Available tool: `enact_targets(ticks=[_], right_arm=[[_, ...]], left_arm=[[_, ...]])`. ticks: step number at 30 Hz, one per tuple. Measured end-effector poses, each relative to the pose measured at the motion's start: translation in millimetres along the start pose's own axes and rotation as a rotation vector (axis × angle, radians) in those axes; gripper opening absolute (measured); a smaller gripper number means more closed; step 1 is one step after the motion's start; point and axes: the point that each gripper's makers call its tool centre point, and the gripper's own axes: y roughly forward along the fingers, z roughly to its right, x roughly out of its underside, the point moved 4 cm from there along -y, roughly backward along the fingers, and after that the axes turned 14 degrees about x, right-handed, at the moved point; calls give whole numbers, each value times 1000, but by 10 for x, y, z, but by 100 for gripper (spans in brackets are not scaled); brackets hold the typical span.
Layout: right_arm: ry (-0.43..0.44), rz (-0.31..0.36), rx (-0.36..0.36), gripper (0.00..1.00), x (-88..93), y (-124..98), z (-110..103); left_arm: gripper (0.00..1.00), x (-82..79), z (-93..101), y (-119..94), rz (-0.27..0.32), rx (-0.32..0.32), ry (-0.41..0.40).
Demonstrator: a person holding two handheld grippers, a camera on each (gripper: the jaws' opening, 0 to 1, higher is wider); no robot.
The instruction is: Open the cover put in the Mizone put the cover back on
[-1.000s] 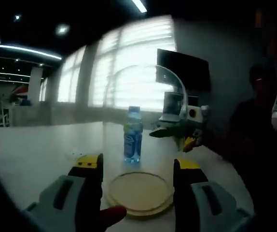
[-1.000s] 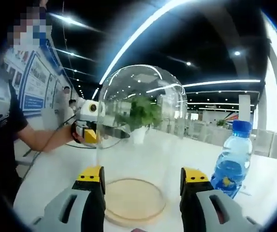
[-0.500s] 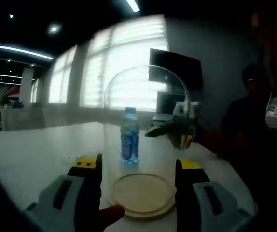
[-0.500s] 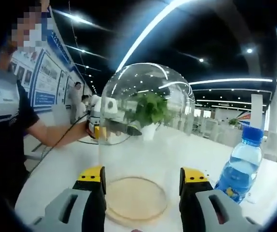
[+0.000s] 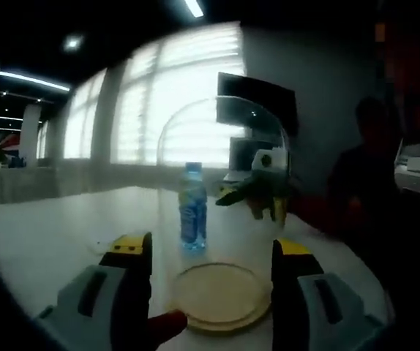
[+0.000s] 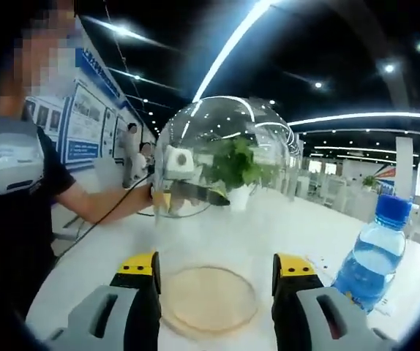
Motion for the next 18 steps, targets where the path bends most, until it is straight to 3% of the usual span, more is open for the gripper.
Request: enact_targets(ticks=[4, 10, 18], right_arm=[[4, -55, -16, 56, 69, 4, 25], [67, 14, -32, 57, -10, 70, 54], [94, 40, -43, 64, -25, 114, 31]], left_arm=[[55, -15, -21, 13, -19, 22, -18], [56, -24, -47, 31, -23, 51, -12], [59, 3, -67, 42, -11, 47, -25]])
